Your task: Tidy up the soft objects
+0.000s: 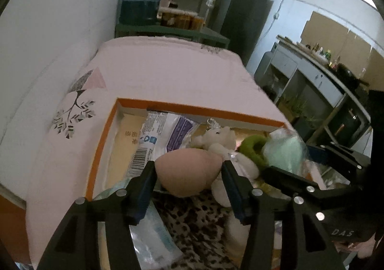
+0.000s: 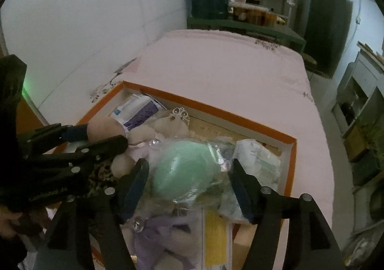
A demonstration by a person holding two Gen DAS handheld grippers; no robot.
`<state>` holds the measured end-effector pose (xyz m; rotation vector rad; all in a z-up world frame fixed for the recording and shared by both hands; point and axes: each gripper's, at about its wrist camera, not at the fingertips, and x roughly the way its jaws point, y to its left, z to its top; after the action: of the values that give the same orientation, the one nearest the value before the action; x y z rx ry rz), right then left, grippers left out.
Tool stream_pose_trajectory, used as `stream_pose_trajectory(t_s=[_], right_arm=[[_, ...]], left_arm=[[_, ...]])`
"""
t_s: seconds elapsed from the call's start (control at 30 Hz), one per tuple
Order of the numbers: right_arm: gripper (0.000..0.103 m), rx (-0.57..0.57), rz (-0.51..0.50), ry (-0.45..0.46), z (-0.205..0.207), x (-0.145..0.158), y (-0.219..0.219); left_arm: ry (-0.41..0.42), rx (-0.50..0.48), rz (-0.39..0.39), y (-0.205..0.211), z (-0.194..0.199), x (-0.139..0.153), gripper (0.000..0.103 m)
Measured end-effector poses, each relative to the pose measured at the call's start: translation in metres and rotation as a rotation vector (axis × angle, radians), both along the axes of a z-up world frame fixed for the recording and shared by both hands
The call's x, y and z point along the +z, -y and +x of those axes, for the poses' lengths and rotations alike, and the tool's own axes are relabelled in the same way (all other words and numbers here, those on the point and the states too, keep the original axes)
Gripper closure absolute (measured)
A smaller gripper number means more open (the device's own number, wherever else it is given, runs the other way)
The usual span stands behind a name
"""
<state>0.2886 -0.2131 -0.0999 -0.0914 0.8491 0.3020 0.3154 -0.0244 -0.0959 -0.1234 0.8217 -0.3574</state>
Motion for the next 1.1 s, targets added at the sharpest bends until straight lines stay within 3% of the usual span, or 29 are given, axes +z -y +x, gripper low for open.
stream_pose_trajectory(t_s=[0.33, 0.47, 0.67, 0.77, 0.83, 1.1], right_arm=[[0.029, -0.087, 0.041, 0.156, -0.075, 0.045, 0.018], [0.029, -0.142, 0.077, 0.191, -0.122, 0.052, 0.022], [0.029, -0.259, 0.116, 0.235, -0.204, 0.048, 0.017], [0.029, -0.306, 0.111, 0.245, -0.240, 0.047, 0.009], [0.029, -0.341, 0.108, 0.260, -0.264, 0.048, 0.005], [0.029, -0.387, 0.036, 0.373, -0.320, 0.066, -0.017]], left_arm=[[0.151, 0.055, -0.025, -0.015, -0.082, 0.052, 0.048], [0.191, 0.124, 0.037, -0.017, -0.130, 0.062, 0.048], [0.290, 0.242, 0.199, -0.006, -0.216, 0.066, 0.048], [0.295, 0.218, 0.183, -0.002, -0.251, 0.067, 0.048], [0.310, 0.255, 0.197, -0.003, -0.274, 0.071, 0.048], [0.303, 0.321, 0.182, -0.015, -0.313, 0.079, 0.048]])
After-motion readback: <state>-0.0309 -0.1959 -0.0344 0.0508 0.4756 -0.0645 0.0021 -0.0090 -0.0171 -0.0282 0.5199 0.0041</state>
